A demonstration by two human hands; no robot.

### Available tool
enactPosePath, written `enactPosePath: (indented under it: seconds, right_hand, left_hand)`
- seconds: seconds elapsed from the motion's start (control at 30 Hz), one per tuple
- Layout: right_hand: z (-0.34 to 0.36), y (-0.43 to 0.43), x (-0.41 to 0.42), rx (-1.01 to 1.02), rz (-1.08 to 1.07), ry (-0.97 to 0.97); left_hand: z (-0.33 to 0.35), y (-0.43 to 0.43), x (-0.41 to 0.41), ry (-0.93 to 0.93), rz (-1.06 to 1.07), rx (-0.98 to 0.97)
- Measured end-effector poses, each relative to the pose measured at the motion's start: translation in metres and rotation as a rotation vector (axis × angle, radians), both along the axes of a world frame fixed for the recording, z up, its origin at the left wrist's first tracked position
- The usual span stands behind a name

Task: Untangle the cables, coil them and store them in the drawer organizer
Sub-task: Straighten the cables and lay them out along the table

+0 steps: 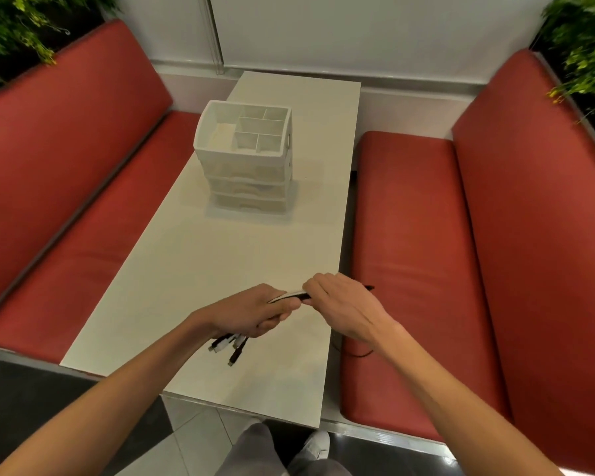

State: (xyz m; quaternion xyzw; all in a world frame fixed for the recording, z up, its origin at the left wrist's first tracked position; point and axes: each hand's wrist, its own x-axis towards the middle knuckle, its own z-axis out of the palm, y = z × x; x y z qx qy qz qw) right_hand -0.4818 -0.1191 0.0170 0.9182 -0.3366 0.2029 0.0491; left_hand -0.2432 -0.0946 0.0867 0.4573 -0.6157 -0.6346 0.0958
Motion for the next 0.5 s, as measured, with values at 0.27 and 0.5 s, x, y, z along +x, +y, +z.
enactPosePath:
  seconds: [0.27,0.5]
  right_hand:
    - [-0.031,0.03,0.023,0.463,-0.148,-0.079]
    - [-0.049,0.03,0.055,0.634,-0.168,-0.081]
  left_hand:
    - [-0.013,0.021,0.026,-0.112,0.035,-0.044]
    - [-0.021,0.025,0.078,-0.219,0.05,-0.148]
